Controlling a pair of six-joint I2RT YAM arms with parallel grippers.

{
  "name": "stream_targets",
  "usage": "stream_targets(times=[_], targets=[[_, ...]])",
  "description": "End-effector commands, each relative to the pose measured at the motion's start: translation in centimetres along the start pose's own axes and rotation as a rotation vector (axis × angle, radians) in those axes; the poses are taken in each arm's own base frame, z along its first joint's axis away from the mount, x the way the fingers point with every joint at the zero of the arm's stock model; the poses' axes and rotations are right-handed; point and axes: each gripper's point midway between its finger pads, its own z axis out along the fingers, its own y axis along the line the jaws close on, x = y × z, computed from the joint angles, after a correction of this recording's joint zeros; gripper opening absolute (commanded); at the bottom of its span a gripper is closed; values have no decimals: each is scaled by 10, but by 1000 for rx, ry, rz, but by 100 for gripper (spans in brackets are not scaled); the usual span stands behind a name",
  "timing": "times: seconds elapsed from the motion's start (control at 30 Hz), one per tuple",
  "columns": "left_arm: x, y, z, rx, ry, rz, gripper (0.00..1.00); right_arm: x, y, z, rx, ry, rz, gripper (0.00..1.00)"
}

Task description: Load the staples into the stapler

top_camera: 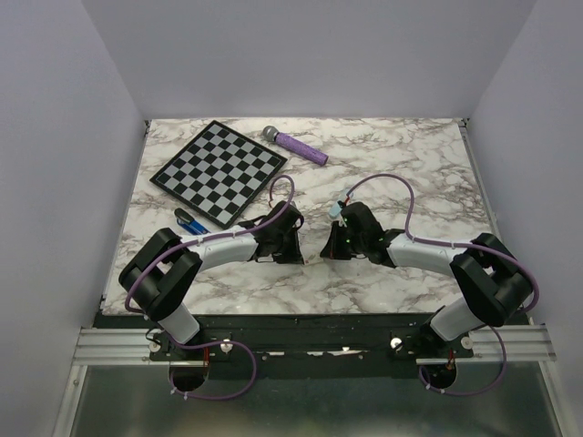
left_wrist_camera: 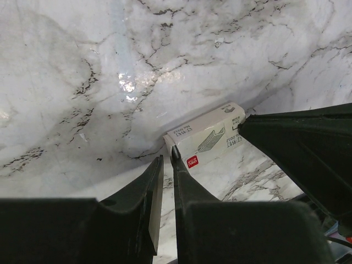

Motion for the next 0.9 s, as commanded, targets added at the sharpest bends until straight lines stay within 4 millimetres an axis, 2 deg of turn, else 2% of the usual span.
stream_targets(times=[0.0, 0.07, 0.2, 0.3, 0.67, 0.87], targets=[[2, 5, 0, -25, 3, 16, 20, -4, 6, -2, -36, -20, 13, 5], [1, 4, 0, -23, 1, 16, 20, -3, 8, -2, -48, -20, 16, 12], [0, 1, 1, -16, 4, 18, 18, 0, 12, -1, -73, -7, 24, 20], [0, -1, 1, -9, 3, 20, 17, 1, 13, 0, -88, 1, 33, 21], [-3, -9, 3, 17, 5, 24, 10, 7, 15, 4, -125, 36, 60, 21], [-6, -13, 1, 28, -5, 26, 7, 8, 16, 5, -138, 44, 62, 14]])
